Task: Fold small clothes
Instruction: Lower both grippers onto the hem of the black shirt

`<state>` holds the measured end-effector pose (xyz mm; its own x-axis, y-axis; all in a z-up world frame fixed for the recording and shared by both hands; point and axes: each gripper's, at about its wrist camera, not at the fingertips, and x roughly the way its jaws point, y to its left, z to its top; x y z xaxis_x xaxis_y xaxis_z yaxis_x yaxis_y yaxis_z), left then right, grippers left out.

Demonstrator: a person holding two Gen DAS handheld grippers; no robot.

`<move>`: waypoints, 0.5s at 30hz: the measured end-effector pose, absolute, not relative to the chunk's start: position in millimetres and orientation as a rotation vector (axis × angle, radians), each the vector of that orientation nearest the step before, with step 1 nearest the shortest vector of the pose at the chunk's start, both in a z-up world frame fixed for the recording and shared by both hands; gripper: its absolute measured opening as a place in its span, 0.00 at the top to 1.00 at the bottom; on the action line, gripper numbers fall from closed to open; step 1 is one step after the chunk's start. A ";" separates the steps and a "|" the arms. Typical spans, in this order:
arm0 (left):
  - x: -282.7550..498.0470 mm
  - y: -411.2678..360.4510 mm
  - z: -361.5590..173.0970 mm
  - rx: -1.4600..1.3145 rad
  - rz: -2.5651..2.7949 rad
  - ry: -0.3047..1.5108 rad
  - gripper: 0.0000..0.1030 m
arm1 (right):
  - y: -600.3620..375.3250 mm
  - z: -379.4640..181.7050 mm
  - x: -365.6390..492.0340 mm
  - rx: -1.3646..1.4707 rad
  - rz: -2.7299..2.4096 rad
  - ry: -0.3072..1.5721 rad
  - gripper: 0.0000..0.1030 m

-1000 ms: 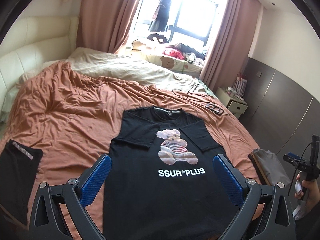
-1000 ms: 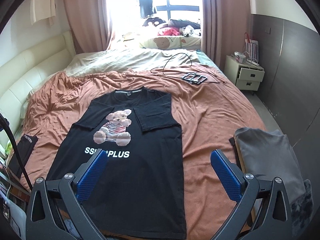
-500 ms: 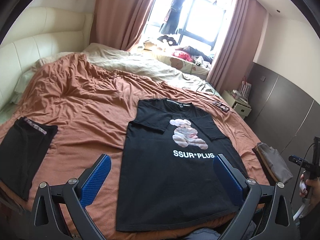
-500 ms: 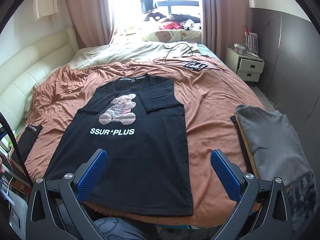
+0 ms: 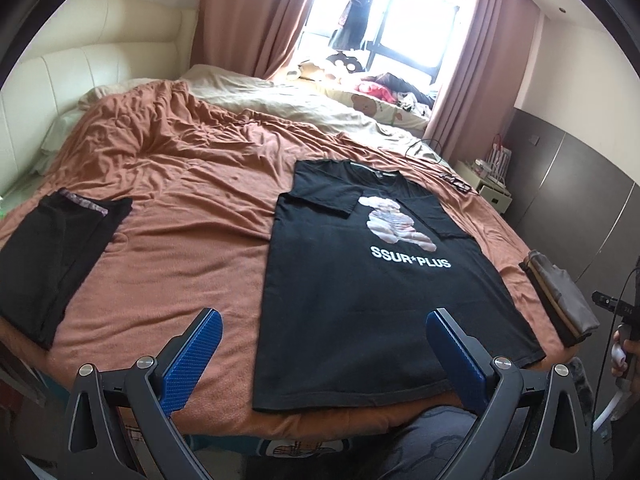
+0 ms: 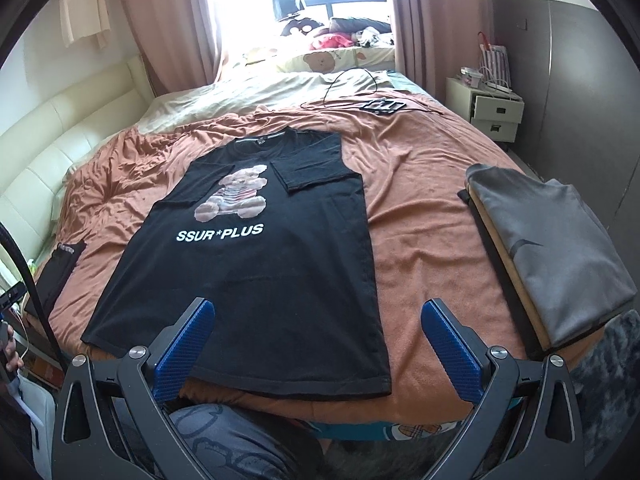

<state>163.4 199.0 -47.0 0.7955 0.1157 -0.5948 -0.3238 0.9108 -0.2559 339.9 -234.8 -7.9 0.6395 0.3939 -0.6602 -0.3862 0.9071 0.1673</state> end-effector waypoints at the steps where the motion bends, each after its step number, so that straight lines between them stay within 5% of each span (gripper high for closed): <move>1: 160.9 200.7 -51.2 -0.355 0.251 0.610 0.01 | -236.7 -12.1 338.5 0.015 0.440 0.757 0.00; 7: 146.4 208.6 -81.6 -0.353 0.301 0.636 0.01 | -246.2 -37.8 336.3 0.064 0.452 0.767 0.00; 15: 149.1 214.2 -118.3 -0.402 0.288 0.708 0.11 | -248.6 -83.9 350.9 0.108 0.466 0.852 0.20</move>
<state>149.1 214.2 -118.3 0.7256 0.1195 -0.6776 -0.3868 0.8853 -0.2581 350.9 -248.6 -83.9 0.5650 0.4375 -0.6996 -0.3525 0.8946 0.2747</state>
